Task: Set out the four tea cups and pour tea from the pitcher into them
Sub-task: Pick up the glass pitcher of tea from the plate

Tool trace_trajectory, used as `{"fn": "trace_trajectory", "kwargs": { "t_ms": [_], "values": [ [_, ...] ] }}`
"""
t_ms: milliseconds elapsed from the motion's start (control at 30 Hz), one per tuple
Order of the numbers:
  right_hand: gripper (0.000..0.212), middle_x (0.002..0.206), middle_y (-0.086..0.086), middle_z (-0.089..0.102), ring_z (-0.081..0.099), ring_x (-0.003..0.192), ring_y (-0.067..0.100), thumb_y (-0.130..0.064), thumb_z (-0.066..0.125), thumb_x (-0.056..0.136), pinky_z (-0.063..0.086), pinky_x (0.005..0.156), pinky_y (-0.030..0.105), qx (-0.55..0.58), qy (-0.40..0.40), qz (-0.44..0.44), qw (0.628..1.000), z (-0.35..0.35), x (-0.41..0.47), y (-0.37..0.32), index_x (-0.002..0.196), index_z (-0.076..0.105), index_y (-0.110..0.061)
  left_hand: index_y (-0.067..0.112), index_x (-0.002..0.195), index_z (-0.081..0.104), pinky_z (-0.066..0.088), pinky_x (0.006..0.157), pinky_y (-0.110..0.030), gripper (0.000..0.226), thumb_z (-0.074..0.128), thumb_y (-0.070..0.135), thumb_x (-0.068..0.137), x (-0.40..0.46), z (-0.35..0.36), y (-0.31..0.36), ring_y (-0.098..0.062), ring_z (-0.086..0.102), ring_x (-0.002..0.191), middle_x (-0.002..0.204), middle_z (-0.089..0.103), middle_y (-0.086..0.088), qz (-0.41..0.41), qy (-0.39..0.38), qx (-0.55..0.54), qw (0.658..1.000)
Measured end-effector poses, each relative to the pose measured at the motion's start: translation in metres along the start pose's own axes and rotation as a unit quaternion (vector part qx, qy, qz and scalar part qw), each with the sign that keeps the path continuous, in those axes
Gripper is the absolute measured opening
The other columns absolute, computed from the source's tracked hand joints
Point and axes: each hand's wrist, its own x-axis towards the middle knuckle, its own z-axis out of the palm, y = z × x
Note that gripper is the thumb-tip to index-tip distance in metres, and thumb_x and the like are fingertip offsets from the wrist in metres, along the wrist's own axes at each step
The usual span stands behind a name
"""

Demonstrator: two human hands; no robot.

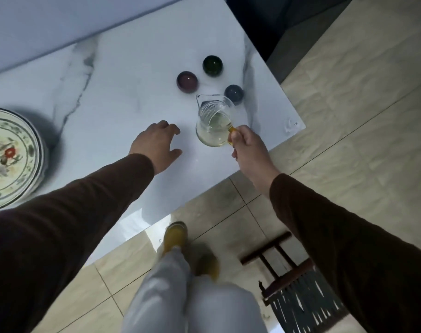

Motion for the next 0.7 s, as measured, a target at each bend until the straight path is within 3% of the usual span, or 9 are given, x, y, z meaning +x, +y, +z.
{"fn": "trace_trajectory", "kwargs": {
  "t_ms": [433, 600, 700],
  "values": [
    [0.026, 0.073, -0.003, 0.048, 0.046, 0.07, 0.016, -0.029, 0.036, 0.103, 0.039, 0.067, 0.033, -0.063, -0.101, -0.07, 0.99, -0.091, 0.112, -0.013, 0.091, 0.052, -0.013, 0.017, 0.13, 0.052, 0.045, 0.089, -0.041, 0.053, 0.068, 0.033, 0.082, 0.091, -0.016, 0.062, -0.029, 0.046, 0.115, 0.123, 0.056, -0.007, -0.088, 0.053, -0.003, 0.995],
    [0.024, 0.079, -0.002, 0.054, 0.052, 0.077, 0.02, -0.025, 0.039, 0.103, 0.048, 0.075, 0.045, -0.097, -0.133, -0.136, 0.977, -0.115, 0.146, -0.022, 0.09, 0.052, -0.01, 0.016, 0.128, 0.053, 0.044, 0.093, -0.043, 0.053, 0.07, 0.032, 0.08, 0.109, -0.017, 0.073, -0.032, 0.045, 0.117, 0.122, 0.056, -0.009, -0.138, 0.078, -0.019, 0.987],
    [0.022, 0.073, -0.009, 0.05, 0.049, 0.07, 0.014, -0.024, 0.042, 0.102, 0.043, 0.067, 0.038, -0.121, -0.13, -0.174, 0.969, -0.12, 0.161, -0.026, 0.086, 0.052, -0.013, 0.016, 0.128, 0.052, 0.043, 0.094, -0.044, 0.055, 0.07, 0.033, 0.079, 0.116, -0.021, 0.072, -0.032, 0.044, 0.118, 0.122, 0.056, -0.009, -0.154, 0.091, -0.028, 0.984]
  ]
}}
